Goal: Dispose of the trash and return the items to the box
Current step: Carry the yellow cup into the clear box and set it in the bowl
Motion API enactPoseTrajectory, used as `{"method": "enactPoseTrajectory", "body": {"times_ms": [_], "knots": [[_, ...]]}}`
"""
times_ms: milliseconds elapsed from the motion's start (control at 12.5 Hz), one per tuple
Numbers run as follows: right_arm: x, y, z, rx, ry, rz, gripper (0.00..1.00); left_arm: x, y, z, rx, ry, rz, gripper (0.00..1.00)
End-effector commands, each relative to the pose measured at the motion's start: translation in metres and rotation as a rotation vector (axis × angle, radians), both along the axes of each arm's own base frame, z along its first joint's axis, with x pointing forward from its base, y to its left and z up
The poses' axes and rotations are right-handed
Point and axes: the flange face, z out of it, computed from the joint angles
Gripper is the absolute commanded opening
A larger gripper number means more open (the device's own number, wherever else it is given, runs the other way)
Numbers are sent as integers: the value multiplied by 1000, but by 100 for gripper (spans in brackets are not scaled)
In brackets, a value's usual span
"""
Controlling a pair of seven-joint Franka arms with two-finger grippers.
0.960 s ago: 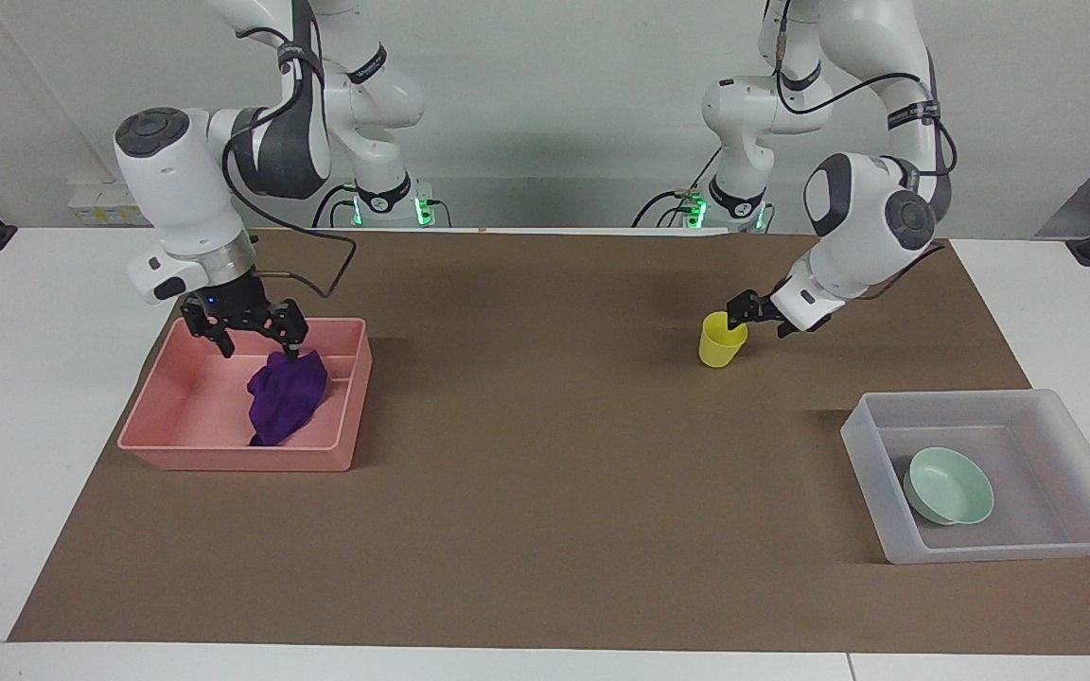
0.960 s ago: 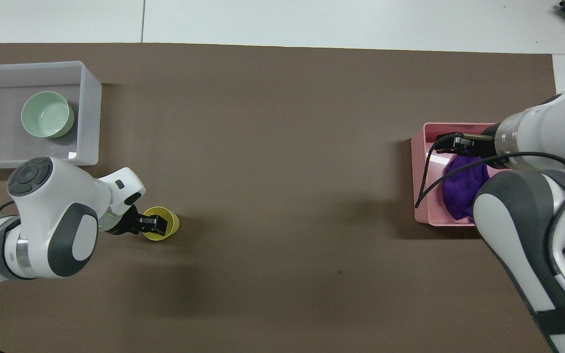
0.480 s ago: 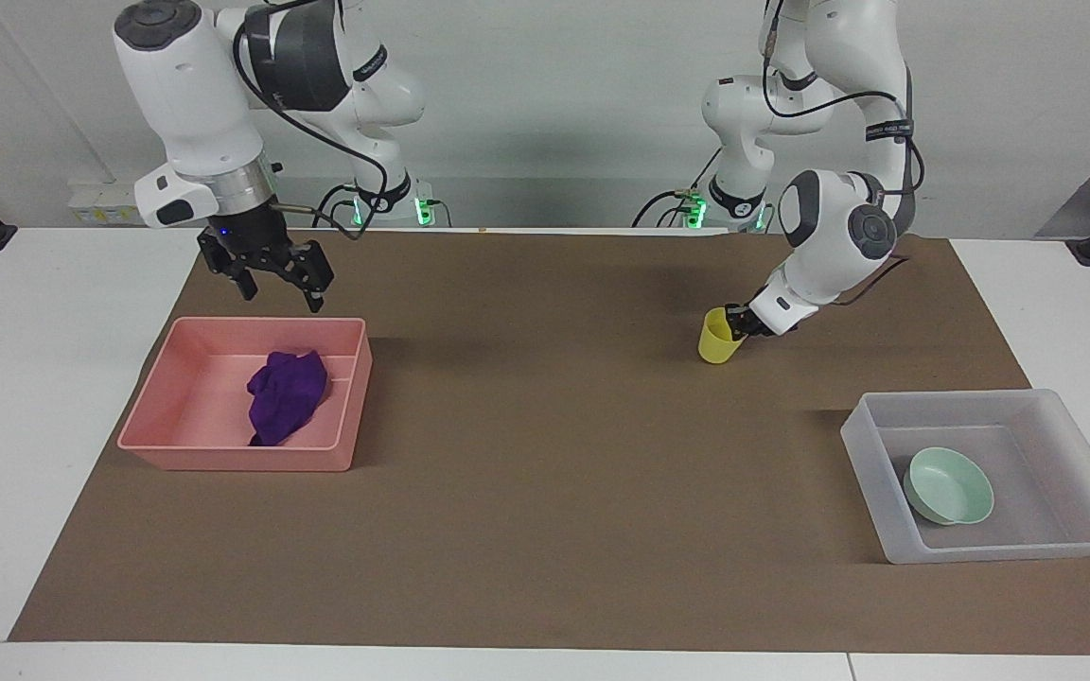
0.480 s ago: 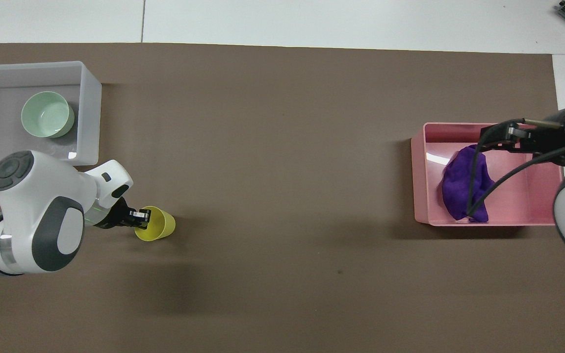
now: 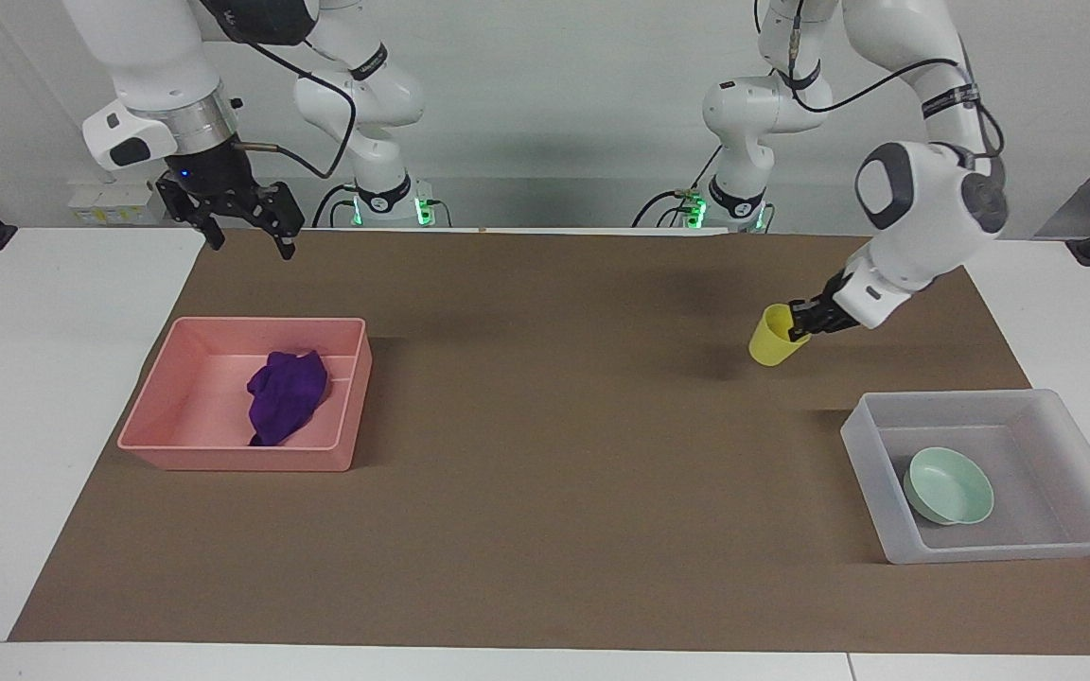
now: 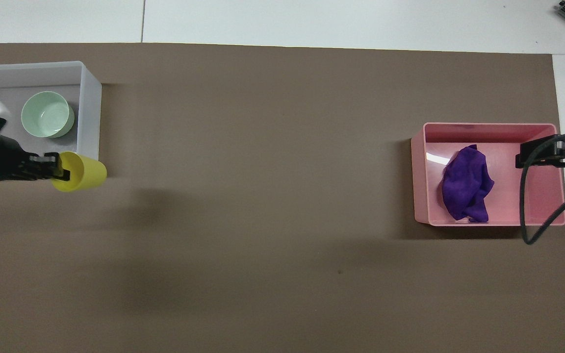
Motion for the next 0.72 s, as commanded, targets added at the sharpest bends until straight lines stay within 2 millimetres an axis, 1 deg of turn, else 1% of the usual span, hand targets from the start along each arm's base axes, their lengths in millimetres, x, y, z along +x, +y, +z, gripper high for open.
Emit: {"method": "enactPoseTrajectory", "body": {"times_ms": [0, 80, 160, 240, 320, 400, 480, 640], "knots": [[-3, -4, -5, -5, -6, 51, 100, 52, 49, 2, 8, -9, 36, 0], [-3, -2, -5, -11, 4, 82, 100, 71, 71, -7, 44, -22, 52, 0], [-4, -1, -7, -8, 11, 86, 100, 87, 82, -17, 61, -29, 55, 0], [-5, -2, -6, -8, 10, 85, 100, 104, 90, -34, 90, -42, 57, 0], [-4, -1, -7, -8, 7, 88, 100, 114, 94, -50, 123, -63, 53, 0], [-5, -2, -9, -8, 8, 90, 100, 121, 95, -61, 142, -87, 55, 0], [-5, -4, -9, -8, 9, 97, 100, 126, 97, -75, 152, -90, 53, 0], [-7, -17, -10, -7, 16, 107, 100, 134, 103, -99, 161, -110, 57, 0]]}}
